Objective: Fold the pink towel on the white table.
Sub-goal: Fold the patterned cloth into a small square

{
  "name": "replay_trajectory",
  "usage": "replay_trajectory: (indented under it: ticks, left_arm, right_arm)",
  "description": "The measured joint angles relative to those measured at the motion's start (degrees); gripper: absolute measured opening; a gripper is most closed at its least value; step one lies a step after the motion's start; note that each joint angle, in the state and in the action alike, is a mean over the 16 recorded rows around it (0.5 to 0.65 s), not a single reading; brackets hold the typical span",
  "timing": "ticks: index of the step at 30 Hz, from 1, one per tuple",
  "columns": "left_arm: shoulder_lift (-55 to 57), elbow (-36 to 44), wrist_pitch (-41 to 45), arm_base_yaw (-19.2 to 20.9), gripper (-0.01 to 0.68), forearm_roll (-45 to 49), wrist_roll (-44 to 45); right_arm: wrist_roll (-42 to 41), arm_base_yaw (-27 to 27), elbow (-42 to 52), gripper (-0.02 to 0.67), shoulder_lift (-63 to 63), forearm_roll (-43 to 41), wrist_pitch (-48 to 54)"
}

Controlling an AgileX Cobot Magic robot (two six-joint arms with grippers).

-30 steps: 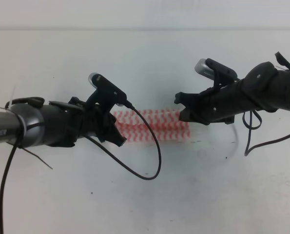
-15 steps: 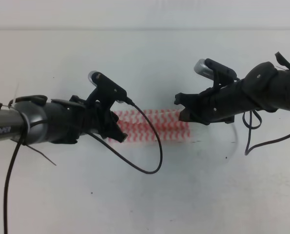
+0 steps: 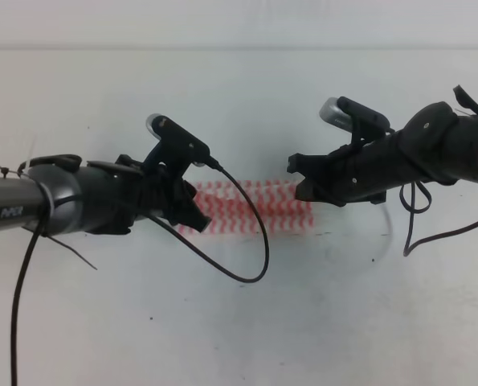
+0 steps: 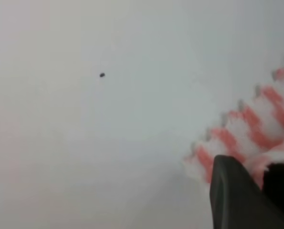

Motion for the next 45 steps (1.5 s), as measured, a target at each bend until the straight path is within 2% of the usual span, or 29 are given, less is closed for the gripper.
replay_trajectory:
  ticks: [28, 45]
  left_arm:
    - [-2.0, -4.0, -5.4, 0.0, 0.139, -0.9, 1.5]
    - [-5.7, -2.6, -0.4, -0.4, 0.139, -8.0, -0.9]
  right_arm:
    - [-0.1, 0.0, 0.0, -0.015, 0.1, -0.2, -0.2]
    - [-0.1, 0.0, 0.0, -0.015, 0.1, -0.3, -0.3]
